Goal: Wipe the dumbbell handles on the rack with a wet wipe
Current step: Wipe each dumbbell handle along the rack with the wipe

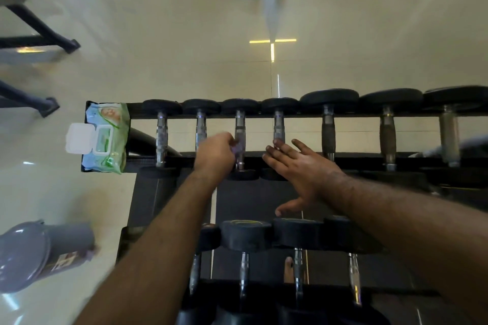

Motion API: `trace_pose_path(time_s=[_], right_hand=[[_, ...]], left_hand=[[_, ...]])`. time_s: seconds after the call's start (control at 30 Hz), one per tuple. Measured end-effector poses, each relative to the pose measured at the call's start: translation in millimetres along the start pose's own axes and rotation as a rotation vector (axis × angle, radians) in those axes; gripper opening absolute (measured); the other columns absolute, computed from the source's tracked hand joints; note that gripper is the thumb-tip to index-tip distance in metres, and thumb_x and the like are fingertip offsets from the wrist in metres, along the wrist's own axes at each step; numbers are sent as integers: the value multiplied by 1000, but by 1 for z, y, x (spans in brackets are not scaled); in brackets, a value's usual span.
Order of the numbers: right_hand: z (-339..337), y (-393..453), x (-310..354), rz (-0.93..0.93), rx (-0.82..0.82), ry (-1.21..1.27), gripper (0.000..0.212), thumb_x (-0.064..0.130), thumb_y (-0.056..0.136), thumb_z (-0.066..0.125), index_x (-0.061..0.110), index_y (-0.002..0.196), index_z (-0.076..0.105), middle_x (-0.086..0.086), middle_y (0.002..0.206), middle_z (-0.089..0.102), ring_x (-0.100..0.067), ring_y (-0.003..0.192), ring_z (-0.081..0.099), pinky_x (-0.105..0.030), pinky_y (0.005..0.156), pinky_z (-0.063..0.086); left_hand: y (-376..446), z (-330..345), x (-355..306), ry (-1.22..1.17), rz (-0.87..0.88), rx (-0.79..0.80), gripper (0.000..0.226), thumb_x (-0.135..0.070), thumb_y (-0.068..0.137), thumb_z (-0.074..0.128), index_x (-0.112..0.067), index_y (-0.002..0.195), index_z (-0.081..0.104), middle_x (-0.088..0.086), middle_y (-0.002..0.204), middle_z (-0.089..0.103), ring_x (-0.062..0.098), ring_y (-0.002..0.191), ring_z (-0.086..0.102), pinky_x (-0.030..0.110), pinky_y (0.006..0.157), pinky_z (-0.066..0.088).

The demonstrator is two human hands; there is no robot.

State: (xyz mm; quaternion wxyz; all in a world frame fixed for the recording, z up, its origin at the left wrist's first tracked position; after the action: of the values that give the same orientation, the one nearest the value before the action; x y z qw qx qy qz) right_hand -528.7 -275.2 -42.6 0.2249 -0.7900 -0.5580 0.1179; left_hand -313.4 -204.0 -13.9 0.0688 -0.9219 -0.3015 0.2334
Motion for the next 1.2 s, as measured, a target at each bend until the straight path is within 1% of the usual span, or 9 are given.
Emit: trace_pose_path(time_s=[0.13, 0.27, 0.4, 0.5, 0.67, 0.83, 0.97, 1.07, 1.2], right_hand=[[1, 1, 0, -11, 3, -9, 139, 108, 73, 34, 21, 171, -12, -5, 177, -18, -27, 161, -25, -56, 132, -8], [0, -1, 0, -20, 1, -5, 139, 108, 73, 33, 20, 171, -12, -6, 177, -18, -28, 161, -26, -57, 133, -7], [2, 0, -2, -13, 3, -6, 141, 110, 71, 30, 20, 170, -13, -6, 177, -18, -28, 161, -27, -57, 132, -8], [1, 0, -1, -11, 10, -3, 140, 110, 72, 32, 21, 170, -14, -3, 176, -21, -27, 159, -30, -56, 132, -11], [1, -2, -1, -13, 8, -7, 138, 108, 73, 34, 21, 171, -10, -5, 177, -18, -26, 158, -30, -55, 132, -12], [1, -1, -2, -23, -8, -34, 140, 109, 72, 32, 17, 171, -6, -6, 179, -13, -24, 156, -31, -55, 132, -11], [3, 1, -2, -11, -26, -19, 140, 109, 71, 32, 19, 172, -1, -6, 179, -10, -24, 158, -27, -56, 131, -12], [1, 0, -1, -2, -32, -36, 137, 108, 72, 32, 20, 172, 1, -5, 179, -9, -24, 161, -23, -55, 131, -13], [-3, -10, 4, 25, -24, -66, 135, 107, 75, 29, 17, 172, 0, -5, 180, -8, -23, 164, -16, -52, 131, -14]], left_hand=[[-24, 18, -23, 133, -40, 28, 22, -21, 101, 66, -13, 115, 51, 9, 99, 69, 29, 85, 62, 41, 68, 50], [-20, 13, -41, -38, 45, 75, 29, -40, 96, 74, -19, 110, 60, -2, 97, 66, 18, 88, 63, 36, 78, 58], [13, -10, -39, -209, 151, -261, 7, -21, 101, 66, -18, 108, 64, -1, 92, 71, 16, 80, 68, 36, 66, 58], [20, -6, -35, -16, 356, -361, 18, -2, 93, 65, -16, 104, 68, 4, 89, 74, 28, 76, 70, 29, 59, 42], [4, 3, -15, 15, 437, -216, 26, -11, 97, 65, -26, 118, 72, 1, 99, 78, 25, 83, 73, 35, 71, 59], [-17, 6, 6, 41, 429, 174, 20, -11, 94, 66, -29, 100, 72, -7, 95, 74, 15, 88, 68, 36, 79, 59], [-8, -4, 10, -321, 278, 334, 23, -9, 93, 70, -32, 91, 73, -8, 94, 73, 11, 89, 70, 37, 83, 60], [-21, -20, 6, -640, 166, 194, 18, -5, 95, 69, -23, 96, 73, 3, 97, 74, 18, 89, 73, 38, 83, 63], [-48, -33, 16, -1082, -167, 9, 16, -8, 98, 70, -19, 108, 76, 8, 107, 78, 30, 100, 77, 60, 89, 62]])
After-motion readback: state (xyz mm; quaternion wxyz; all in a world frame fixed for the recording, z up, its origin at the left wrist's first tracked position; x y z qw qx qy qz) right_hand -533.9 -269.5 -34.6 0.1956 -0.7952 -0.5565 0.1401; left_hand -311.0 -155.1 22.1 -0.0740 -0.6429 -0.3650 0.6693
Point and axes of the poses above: each hand's wrist, its own y-axis towards the middle knuckle, its own z-axis out of the palm, x = y × z, the point moved 4 cm from there along y, towards the middle knuckle
